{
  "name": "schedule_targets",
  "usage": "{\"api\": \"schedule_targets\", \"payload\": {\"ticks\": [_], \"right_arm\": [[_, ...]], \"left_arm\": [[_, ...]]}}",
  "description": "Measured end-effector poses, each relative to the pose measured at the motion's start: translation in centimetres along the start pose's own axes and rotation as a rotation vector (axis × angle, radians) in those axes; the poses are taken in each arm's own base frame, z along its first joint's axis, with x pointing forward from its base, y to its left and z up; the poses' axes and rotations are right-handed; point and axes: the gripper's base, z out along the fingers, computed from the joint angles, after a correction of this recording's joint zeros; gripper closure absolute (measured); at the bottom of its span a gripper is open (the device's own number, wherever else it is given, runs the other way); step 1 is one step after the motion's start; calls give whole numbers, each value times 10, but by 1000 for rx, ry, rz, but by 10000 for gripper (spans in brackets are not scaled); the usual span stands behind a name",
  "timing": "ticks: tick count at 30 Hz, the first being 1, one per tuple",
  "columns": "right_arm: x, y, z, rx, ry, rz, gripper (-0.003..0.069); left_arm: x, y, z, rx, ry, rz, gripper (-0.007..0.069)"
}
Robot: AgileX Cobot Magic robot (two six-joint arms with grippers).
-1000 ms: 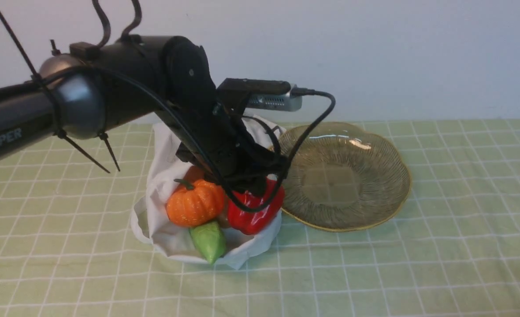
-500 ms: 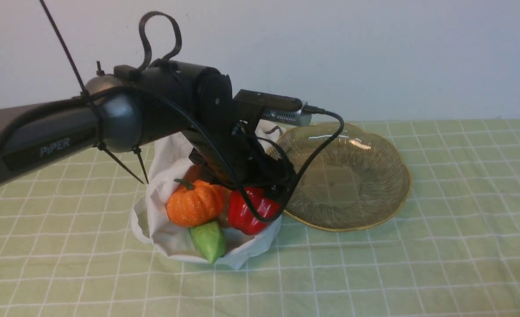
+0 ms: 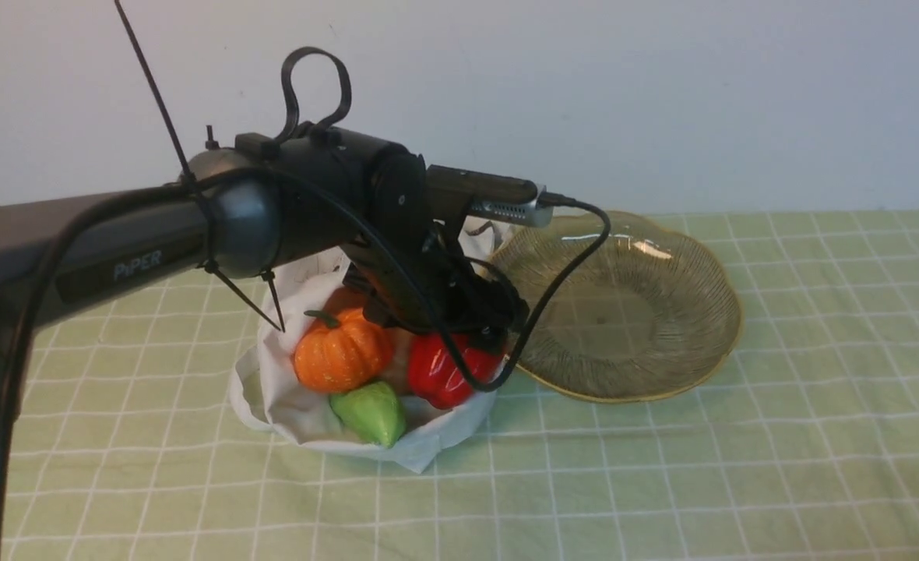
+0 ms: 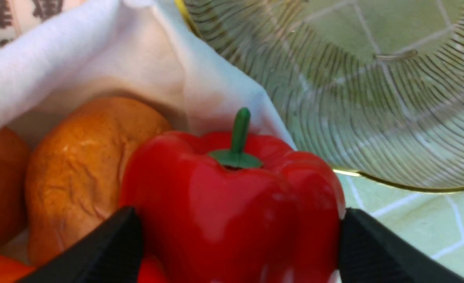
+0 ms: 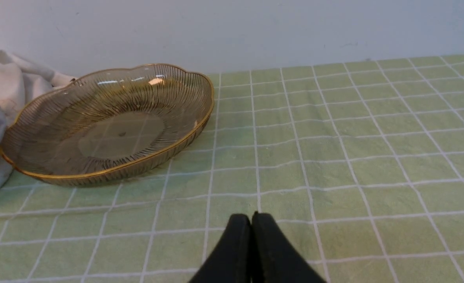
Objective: Take vegetables from bag on green coffee tablecloth place on plate.
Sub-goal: 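Take the red bell pepper out of the bag and place it on the plate with the left gripper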
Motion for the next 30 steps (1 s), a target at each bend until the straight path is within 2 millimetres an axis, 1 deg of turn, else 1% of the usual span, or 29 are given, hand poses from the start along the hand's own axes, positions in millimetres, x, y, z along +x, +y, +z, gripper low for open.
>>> {"api": "schedule_targets", "payload": {"ticks": [4, 7, 8, 9, 12, 13, 15, 17, 19, 22, 25, 29, 30], "right_arm": [[0, 0, 0, 0, 0, 0, 676], [0, 0, 0, 0, 0, 0, 676], [0, 0, 0, 0, 0, 0, 676], [0, 0, 0, 0, 0, 0, 676], [0, 0, 0, 0, 0, 0, 676], [0, 0, 0, 0, 0, 0, 676], [0, 0, 0, 0, 0, 0, 676], [0, 0, 0, 0, 0, 0, 676], [0, 0, 0, 0, 0, 0, 676], [0, 0, 0, 0, 0, 0, 676], [0, 0, 0, 0, 0, 0, 676], [0, 0, 0, 0, 0, 0, 676], [0, 0, 0, 0, 0, 0, 676]], "left_arm": [[1, 2, -5, -22, 14, 13, 42], [2, 2, -12, -25, 18, 15, 83], [2, 2, -19, -28, 14, 17, 131], [2, 2, -25, -31, 9, 21, 151], [-2, 1, -64, -23, -65, 23, 146], [-2, 0, -69, -21, -75, 23, 146], [-3, -1, -87, -4, -117, 17, 146], [-5, -3, -96, 18, -145, 4, 146], [-7, -5, -99, 40, -169, -11, 146], [-11, -10, -96, 97, -200, -49, 146], [-22, -19, -86, 181, -245, -66, 146], [-45, -45, -64, 302, -306, -44, 146], [-47, -47, -65, 309, -319, -37, 146]]}}
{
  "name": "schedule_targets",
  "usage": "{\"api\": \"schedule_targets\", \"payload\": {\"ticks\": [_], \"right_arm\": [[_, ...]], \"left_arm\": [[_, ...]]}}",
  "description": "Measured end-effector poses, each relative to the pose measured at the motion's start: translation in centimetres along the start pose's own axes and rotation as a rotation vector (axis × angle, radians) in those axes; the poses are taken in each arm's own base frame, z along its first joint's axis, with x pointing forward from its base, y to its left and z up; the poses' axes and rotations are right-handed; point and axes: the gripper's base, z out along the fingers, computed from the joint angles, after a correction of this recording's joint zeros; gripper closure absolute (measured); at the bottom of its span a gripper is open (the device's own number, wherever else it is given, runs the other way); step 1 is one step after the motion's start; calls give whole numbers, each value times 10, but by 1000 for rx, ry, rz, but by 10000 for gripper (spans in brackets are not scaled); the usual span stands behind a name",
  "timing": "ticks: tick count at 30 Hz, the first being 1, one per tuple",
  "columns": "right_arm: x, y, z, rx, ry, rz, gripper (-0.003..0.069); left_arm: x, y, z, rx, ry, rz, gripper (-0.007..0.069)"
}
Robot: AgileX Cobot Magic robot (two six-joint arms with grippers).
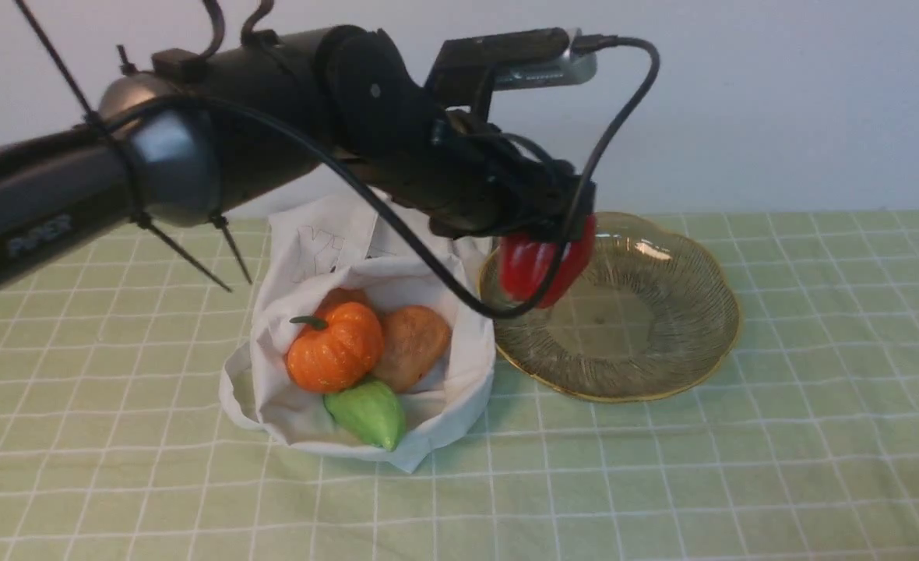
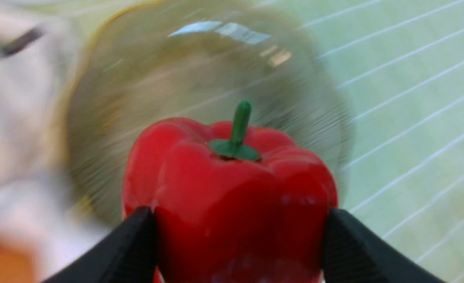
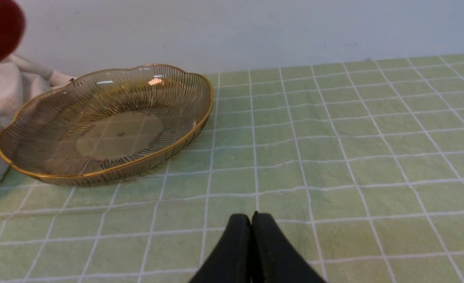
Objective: Take vegetables from bag on green coffee tablecloth place on plate.
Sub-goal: 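Take the red bell pepper out of the bag and place it on the plate with the left gripper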
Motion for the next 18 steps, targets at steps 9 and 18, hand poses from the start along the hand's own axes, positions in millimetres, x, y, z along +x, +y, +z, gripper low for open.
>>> {"api": "schedule_targets", "payload": {"ticks": [9, 18], "right_arm": [[0, 0, 0, 0, 0, 0, 676], [0, 0, 0, 0, 0, 0, 676]], "left_arm": [[0, -9, 78, 99, -19, -42, 146], [13, 3, 110, 97, -18, -105, -45]]}}
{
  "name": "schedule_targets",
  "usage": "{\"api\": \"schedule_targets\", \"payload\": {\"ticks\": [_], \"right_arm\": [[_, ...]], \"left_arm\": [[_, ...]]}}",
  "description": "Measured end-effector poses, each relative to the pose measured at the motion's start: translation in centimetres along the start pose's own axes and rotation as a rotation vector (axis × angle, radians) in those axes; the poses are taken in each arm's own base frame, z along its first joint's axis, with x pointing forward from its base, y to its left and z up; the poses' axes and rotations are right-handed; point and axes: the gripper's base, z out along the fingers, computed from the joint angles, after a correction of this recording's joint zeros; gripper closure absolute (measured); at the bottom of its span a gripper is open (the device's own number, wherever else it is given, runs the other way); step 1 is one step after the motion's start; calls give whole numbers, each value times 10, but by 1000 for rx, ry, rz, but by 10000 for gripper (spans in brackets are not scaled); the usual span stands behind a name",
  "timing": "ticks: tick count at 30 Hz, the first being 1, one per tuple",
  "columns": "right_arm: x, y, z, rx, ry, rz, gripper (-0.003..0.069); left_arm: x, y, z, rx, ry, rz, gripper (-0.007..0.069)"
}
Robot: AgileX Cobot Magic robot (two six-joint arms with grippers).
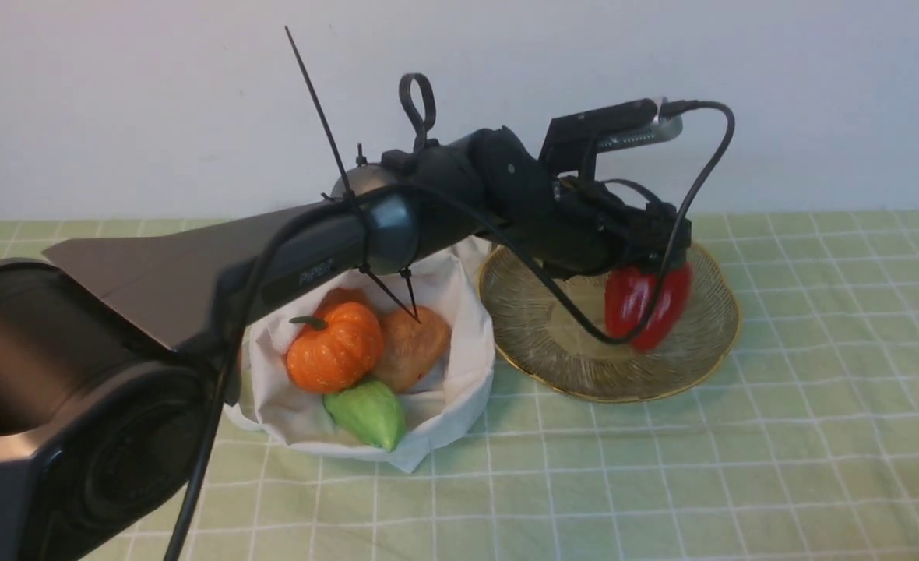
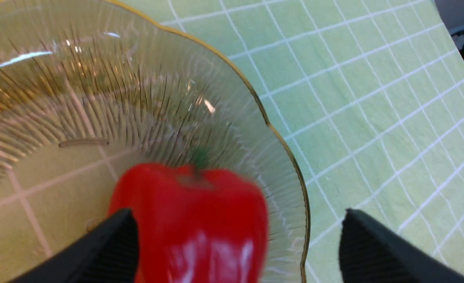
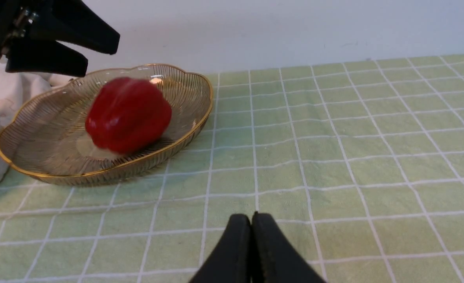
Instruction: Take vegetables from bag on green coffee tablecloth place on plate.
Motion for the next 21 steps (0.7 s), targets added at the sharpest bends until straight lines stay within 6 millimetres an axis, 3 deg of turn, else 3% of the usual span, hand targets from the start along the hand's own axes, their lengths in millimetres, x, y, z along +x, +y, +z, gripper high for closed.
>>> {"api": "schedule_targets", "payload": {"ticks": [6, 9, 13, 14, 15, 16, 17, 18, 19, 21], "right_arm": [[0, 0, 0, 0, 0, 0, 676], [0, 0, 0, 0, 0, 0, 676], [0, 0, 0, 0, 0, 0, 676], [0, 0, 0, 0, 0, 0, 676], [0, 0, 0, 0, 0, 0, 676], [0, 0, 0, 0, 0, 0, 676], [0, 0, 0, 0, 0, 0, 676], [0, 0, 0, 0, 0, 0, 676], [0, 0, 0, 0, 0, 0, 676], [0, 0, 0, 0, 0, 0, 676]], "left_arm": [[-1, -3, -5, 10, 20, 24, -60], [-9, -10, -23, 27, 48, 88, -42], [-35, -29, -85, 13, 79, 260, 127], [-41, -34, -105, -8, 97, 308, 208], [-41, -34, -105, -8, 97, 308, 208], [-49, -47, -150, -57, 130, 395, 375], [-50, -47, -155, -73, 132, 411, 391], [-51, -51, -172, -100, 145, 443, 453], [-51, -58, -205, -151, 165, 498, 552], [-48, -64, -241, -217, 204, 548, 599]]}}
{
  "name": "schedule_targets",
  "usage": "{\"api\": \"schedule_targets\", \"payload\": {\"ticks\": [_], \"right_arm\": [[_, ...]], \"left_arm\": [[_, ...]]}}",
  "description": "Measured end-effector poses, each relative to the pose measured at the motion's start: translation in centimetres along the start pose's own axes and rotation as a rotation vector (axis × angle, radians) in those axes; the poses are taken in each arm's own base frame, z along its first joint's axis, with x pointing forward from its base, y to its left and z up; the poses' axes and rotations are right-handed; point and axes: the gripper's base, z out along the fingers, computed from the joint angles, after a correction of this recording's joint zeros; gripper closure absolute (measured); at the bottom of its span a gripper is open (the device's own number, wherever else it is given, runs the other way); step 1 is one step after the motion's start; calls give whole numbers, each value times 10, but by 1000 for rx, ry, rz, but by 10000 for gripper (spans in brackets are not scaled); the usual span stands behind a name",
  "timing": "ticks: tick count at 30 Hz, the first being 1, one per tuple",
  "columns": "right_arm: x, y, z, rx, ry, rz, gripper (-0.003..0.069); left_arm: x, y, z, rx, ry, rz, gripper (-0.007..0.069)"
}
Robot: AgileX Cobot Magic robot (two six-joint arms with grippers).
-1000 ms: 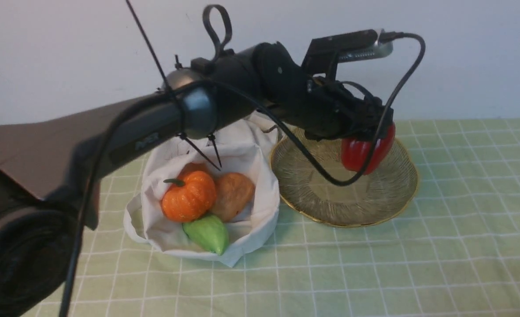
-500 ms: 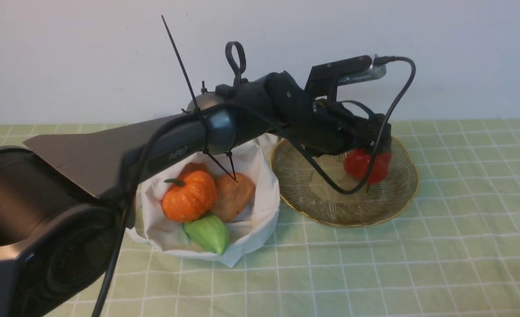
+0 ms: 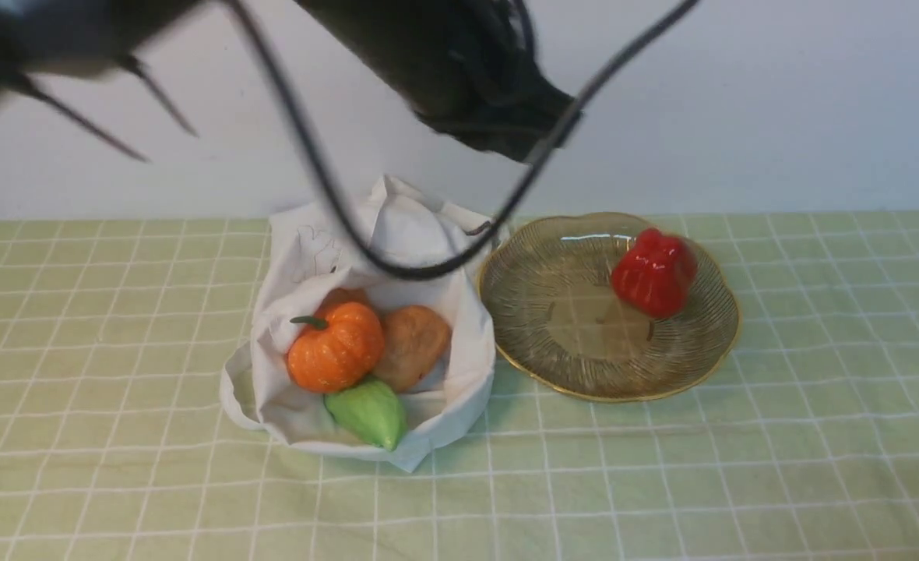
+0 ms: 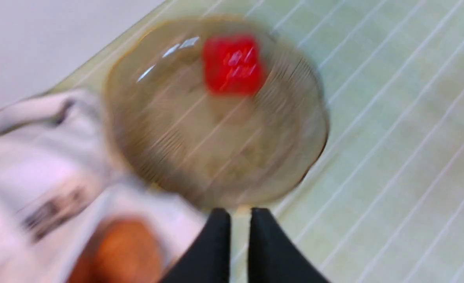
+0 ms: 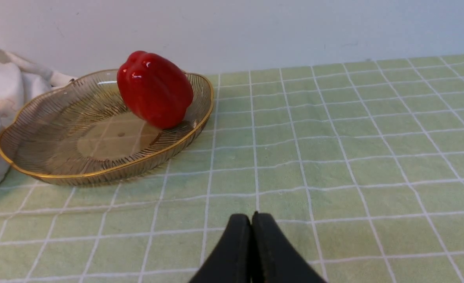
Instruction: Take vegetables from bag on green coffee tablecloth place on plate.
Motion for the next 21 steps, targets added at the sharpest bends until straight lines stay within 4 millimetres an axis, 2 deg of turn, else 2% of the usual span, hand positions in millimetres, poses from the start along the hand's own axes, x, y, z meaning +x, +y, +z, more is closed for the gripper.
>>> {"api": "schedule_targets", "payload": {"ticks": [3, 4, 7, 9, 11, 13, 14, 16, 17, 18, 21], "right_arm": [[0, 0, 0, 0, 0, 0, 676], [0, 0, 0, 0, 0, 0, 676], [0, 0, 0, 0, 0, 0, 676], [0, 0, 0, 0, 0, 0, 676], [0, 0, 0, 0, 0, 0, 676], [0, 0, 0, 0, 0, 0, 676], [0, 0, 0, 0, 0, 0, 676], [0, 0, 0, 0, 0, 0, 676], [0, 0, 0, 0, 0, 0, 676], [0, 0, 0, 0, 0, 0, 676], [0, 0, 0, 0, 0, 0, 676]], "left_arm": [[9, -1, -53, -99, -35, 32, 629], [10, -1, -56, -107, -38, 30, 629], [28, -8, -97, -138, -88, 10, 629], [39, -12, -109, -139, -96, -3, 629], [66, -19, -123, -133, -84, -30, 629], [87, -23, -123, -127, -49, -49, 629], [105, -26, -125, -124, -31, -66, 629], [139, -32, -116, -108, 30, -104, 629], [143, -33, -119, -109, 16, -106, 629], [162, -36, -110, -95, 25, -125, 629], [197, -44, -99, -73, -76, -159, 629]]}}
